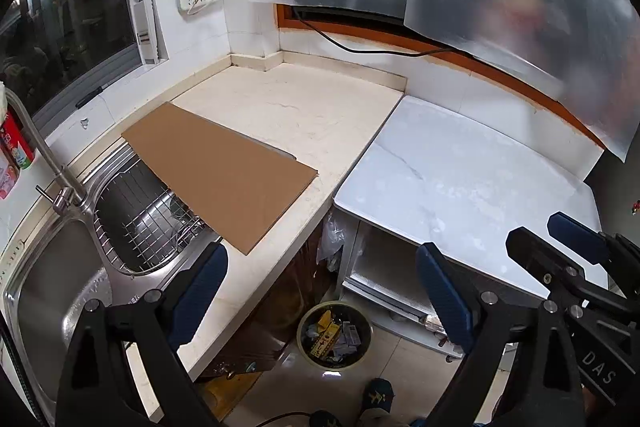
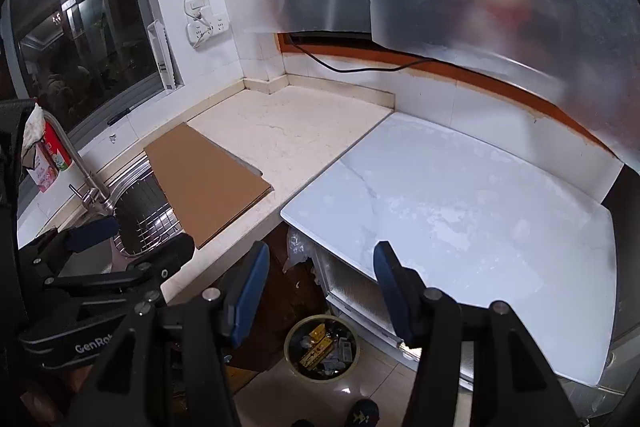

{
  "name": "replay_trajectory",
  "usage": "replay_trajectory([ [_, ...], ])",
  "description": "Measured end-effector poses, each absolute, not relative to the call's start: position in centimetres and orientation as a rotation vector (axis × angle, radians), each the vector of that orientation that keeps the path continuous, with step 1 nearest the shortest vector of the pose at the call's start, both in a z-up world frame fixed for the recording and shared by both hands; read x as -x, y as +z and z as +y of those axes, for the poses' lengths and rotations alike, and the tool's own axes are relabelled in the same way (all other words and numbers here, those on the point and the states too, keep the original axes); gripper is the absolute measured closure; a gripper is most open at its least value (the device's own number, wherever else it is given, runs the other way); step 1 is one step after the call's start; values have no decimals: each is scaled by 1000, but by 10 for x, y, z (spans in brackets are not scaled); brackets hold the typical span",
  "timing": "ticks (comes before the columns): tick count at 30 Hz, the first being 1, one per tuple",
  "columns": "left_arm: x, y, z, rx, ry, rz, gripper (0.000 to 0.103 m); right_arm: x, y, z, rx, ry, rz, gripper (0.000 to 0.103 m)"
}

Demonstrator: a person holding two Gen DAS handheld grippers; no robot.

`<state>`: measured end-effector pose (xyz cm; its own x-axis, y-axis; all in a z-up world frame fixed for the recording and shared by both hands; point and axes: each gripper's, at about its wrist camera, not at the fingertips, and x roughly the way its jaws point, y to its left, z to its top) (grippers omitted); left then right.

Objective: Collect trash

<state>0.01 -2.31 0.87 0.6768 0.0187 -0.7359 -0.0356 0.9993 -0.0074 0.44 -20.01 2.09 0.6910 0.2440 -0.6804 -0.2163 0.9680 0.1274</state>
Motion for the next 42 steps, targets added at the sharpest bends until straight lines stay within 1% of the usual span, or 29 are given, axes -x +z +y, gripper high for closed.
replay_trajectory([
  [18,7,11,-26,4,40,804,13,-1,23,-203,-36,246,759,48],
  [42,9,10,-28,7,44,811,13,2,23,-204,-32,244,765,48],
])
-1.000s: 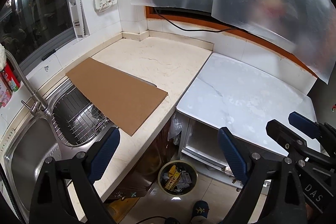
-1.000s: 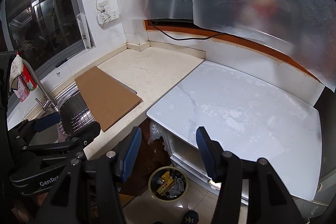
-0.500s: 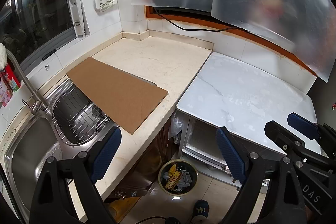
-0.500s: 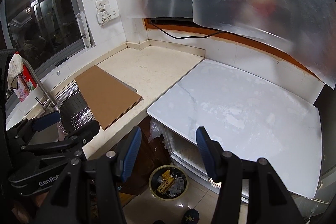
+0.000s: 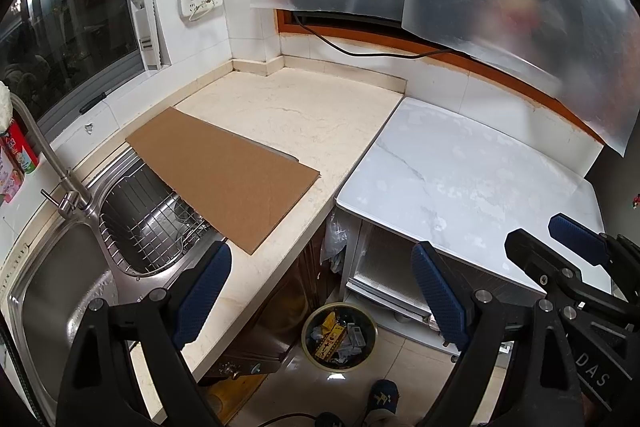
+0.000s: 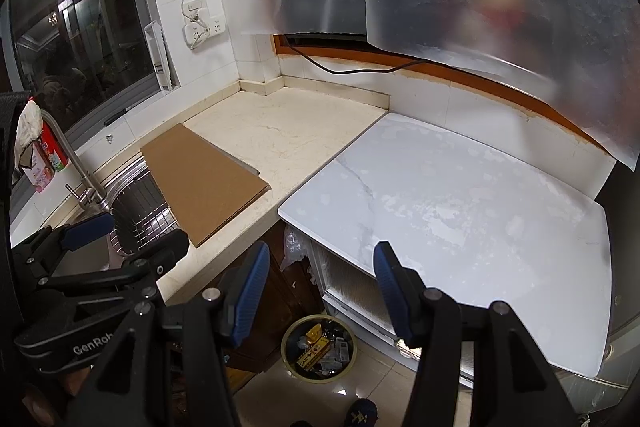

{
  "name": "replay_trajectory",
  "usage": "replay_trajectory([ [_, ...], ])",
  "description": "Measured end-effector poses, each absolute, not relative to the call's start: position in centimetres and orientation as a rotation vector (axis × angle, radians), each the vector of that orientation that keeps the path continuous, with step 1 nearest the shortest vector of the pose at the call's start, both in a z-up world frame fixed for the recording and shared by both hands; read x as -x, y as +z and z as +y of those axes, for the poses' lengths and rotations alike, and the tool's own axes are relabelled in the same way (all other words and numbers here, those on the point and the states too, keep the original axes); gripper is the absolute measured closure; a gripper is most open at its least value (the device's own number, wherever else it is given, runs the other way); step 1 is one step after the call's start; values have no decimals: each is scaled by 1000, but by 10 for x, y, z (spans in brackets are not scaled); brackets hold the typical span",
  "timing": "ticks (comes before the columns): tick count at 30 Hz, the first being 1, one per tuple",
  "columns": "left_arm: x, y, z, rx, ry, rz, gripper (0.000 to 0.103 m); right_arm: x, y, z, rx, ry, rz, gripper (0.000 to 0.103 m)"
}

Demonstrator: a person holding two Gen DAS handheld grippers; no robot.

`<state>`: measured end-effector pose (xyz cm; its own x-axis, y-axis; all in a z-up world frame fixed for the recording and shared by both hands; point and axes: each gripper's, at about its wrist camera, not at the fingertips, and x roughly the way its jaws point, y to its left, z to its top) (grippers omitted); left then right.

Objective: Collect trash

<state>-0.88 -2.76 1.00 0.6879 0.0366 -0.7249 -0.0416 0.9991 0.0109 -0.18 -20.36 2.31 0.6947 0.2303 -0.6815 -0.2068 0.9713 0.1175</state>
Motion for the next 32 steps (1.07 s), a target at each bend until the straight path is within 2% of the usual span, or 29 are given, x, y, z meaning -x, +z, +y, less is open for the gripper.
replay_trajectory([
  [32,2,5,-29,-13,34,818,14,-5,21,-208,-29,238,772,48],
])
